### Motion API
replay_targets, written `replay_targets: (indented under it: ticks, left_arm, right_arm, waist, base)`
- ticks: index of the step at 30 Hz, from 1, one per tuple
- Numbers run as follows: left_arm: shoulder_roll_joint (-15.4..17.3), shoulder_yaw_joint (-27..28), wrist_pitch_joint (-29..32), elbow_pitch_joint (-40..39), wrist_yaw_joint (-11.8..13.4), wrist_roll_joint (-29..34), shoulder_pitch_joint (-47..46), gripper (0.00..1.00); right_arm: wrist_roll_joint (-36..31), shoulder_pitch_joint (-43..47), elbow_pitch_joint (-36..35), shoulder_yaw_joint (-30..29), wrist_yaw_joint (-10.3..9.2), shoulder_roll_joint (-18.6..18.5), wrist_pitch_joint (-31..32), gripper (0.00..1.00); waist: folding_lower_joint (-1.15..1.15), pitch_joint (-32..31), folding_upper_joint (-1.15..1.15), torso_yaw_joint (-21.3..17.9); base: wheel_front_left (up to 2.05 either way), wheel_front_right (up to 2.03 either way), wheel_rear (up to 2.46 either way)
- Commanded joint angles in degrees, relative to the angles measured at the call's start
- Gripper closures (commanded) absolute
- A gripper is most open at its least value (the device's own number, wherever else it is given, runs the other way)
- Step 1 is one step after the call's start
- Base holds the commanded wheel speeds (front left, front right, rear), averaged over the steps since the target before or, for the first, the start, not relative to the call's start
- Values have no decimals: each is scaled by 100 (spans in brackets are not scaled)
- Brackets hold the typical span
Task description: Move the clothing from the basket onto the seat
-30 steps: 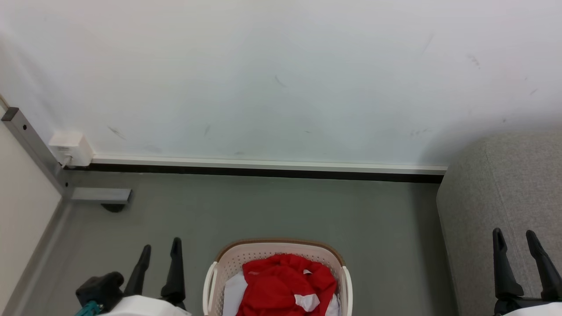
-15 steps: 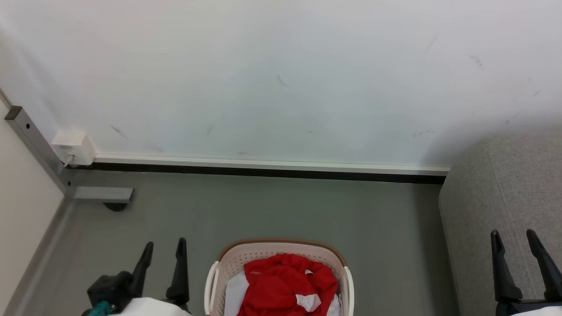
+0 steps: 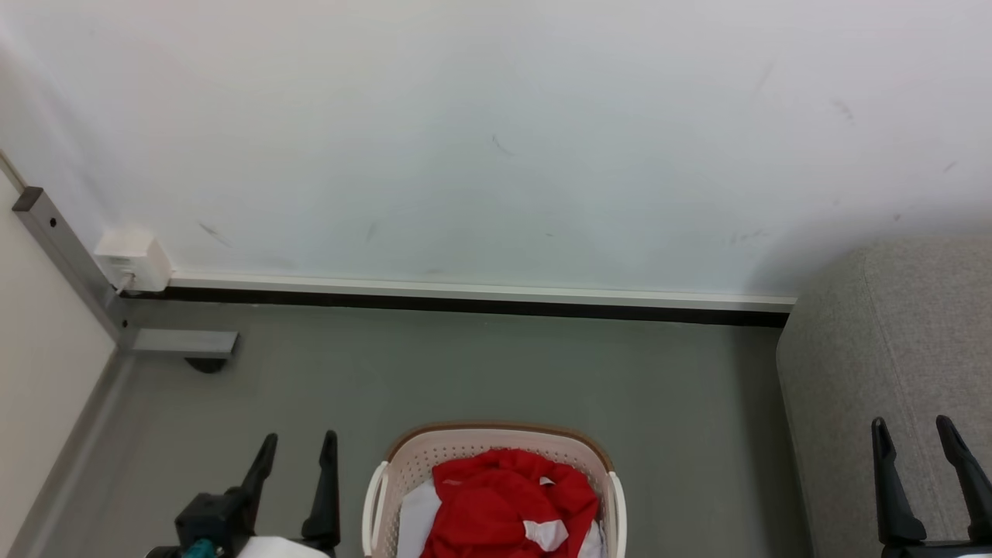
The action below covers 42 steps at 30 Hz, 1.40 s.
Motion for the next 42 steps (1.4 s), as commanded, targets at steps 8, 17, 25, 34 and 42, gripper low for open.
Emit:
replay_targets:
  ticks: [8,17,25,34,42]
  left_arm:
    - [48,-7,-117,83,23,416,40,0]
    - [48,-16,-141,94,40,480,66,0]
    - [47,-9,-141,103,33,473,32,0]
    - [45,-89,-141,204,-67,630,-146,0]
    - [43,-353,-140,607,-102,709,-563,0]
  right_arm:
    - [-285,88,58,-24,-12,-71,-123,0]
    - [-303,99,67,-11,-12,-76,-152,0]
    - [-282,40,67,7,-12,-71,-152,0]
    - [-216,-76,31,-10,-12,-15,-152,0]
    - [-197,-313,-17,70,-12,50,-152,0]
  waist:
    - [0,11,0,16]
    - [0,19,0,27]
    - [0,72,0,-15]
    - [0,301,0,-125]
    - [0,711,0,-317]
  base:
    - [0,0,0]
    - [0,0,0]
    - [0,0,0]
    - [0,0,0]
    - [0,0,0]
